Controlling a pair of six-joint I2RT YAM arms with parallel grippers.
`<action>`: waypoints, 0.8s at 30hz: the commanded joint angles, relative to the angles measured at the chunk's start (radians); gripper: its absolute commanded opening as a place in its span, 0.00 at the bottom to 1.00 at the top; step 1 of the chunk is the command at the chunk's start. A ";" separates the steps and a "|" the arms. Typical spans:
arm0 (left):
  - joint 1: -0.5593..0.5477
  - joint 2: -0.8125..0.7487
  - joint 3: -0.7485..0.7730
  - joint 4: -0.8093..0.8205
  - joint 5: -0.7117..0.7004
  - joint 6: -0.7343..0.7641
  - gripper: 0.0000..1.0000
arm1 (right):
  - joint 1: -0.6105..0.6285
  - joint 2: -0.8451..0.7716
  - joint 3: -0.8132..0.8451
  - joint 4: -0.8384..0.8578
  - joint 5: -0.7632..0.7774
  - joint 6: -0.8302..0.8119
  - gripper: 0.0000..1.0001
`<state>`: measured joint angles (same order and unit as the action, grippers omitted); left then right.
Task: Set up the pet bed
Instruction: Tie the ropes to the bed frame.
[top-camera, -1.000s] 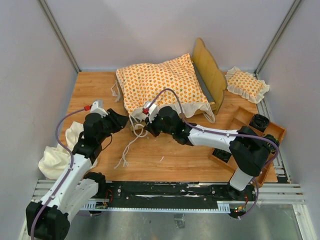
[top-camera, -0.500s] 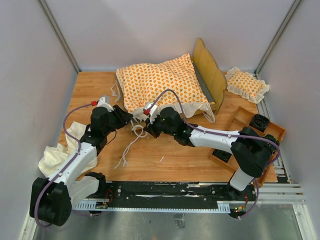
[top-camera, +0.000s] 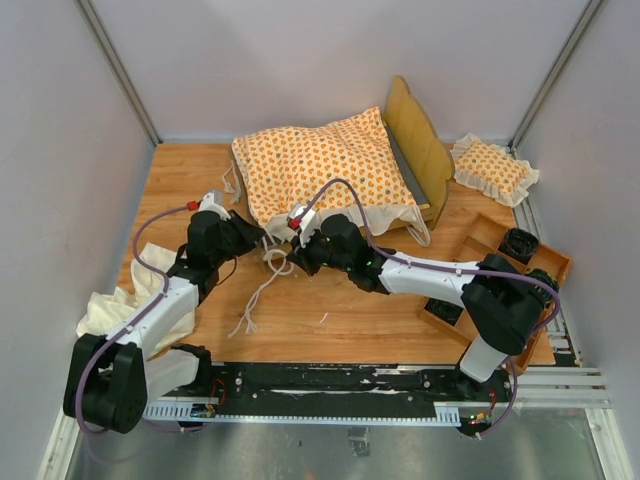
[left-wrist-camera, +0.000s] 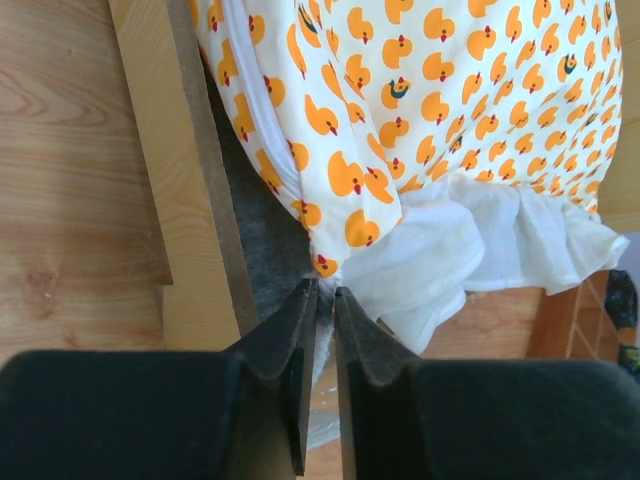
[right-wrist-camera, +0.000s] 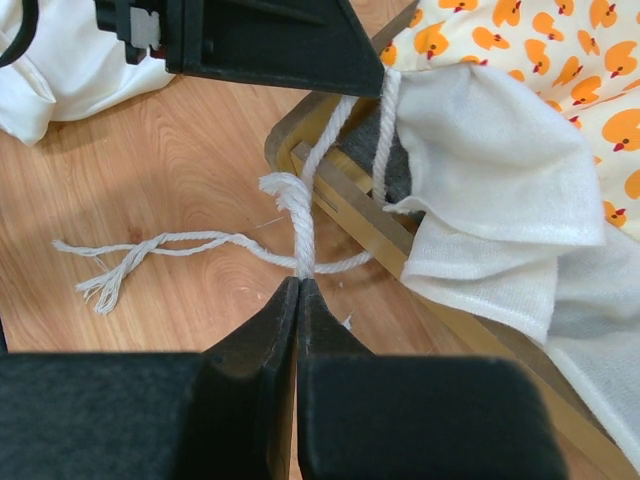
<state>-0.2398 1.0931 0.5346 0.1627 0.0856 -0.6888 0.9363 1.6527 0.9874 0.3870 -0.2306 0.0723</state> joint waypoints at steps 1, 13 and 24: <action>-0.005 -0.020 -0.007 0.035 -0.014 0.003 0.10 | -0.010 -0.036 0.010 0.028 0.054 0.006 0.00; -0.006 -0.142 -0.018 -0.050 0.024 0.007 0.00 | -0.011 -0.018 -0.006 0.162 0.149 0.010 0.00; -0.006 -0.192 -0.018 -0.088 0.107 -0.017 0.00 | -0.029 0.161 0.110 0.210 -0.090 -0.205 0.00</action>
<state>-0.2398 0.9211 0.5179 0.0956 0.1295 -0.6945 0.9276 1.7645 1.0531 0.5442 -0.1967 0.0063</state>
